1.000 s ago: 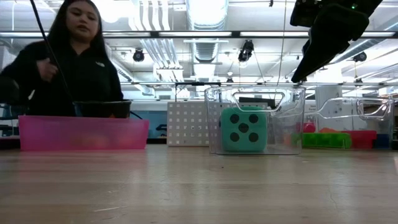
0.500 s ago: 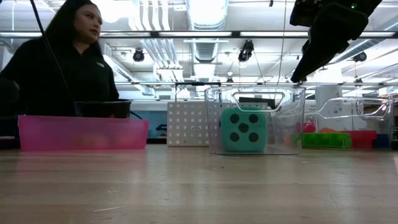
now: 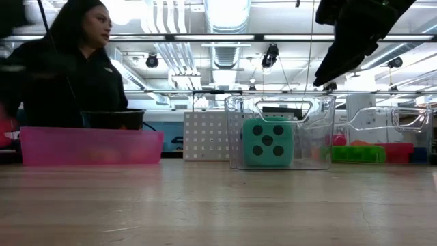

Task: Pick & Place Toys
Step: Put the large red game piece into the top transparent bin

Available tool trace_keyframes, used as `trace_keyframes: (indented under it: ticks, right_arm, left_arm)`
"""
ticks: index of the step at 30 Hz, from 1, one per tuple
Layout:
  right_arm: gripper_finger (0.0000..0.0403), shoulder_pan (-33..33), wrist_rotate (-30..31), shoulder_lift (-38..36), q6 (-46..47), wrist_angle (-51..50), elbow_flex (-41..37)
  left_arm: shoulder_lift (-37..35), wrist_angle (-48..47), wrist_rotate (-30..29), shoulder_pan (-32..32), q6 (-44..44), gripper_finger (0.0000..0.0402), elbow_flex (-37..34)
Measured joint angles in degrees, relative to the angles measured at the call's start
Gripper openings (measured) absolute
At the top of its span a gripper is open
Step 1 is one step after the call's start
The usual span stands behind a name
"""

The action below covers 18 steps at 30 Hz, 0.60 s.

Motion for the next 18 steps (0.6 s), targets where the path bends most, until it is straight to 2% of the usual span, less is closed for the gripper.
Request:
trace_keyframes:
  ticks: [6, 9, 12, 18]
  right_arm:
    - [0.036, 0.0, 0.0, 0.0, -0.9, 2.5, -0.1]
    - [0.036, 0.0, 0.0, 0.5, -3.1, 4.4, -0.2]
    - [0.036, 0.0, 0.0, 1.7, -6.7, 8.6, -0.5]
    - [0.036, 0.0, -2.1, 6.4, -16.9, 17.5, -0.6]
  left_arm:
    - [0.0, 8.4, -24.3, 6.2, 0.7, 0.0157, 3.7]
    - [0.0, 17.9, -31.8, 11.5, 0.9, 0.0156, 5.4]
    - [0.0, 29.2, -30.2, 17.9, 2.2, 0.0156, 6.4]
    - [0.1, 50.4, -9.1, 29.2, 12.6, 0.0156, 5.5]
